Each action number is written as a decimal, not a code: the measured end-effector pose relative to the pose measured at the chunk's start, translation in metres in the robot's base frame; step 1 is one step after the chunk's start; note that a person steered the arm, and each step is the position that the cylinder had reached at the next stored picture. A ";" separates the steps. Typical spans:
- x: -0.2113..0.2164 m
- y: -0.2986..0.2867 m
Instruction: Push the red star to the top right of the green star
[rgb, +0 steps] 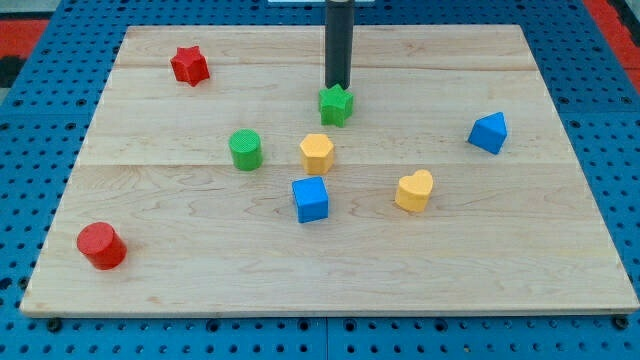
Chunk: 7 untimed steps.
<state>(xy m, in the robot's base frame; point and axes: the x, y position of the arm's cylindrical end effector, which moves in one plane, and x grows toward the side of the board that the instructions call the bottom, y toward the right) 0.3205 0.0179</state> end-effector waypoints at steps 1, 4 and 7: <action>0.013 0.040; 0.010 -0.040; -0.114 -0.208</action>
<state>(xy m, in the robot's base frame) 0.2069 -0.1904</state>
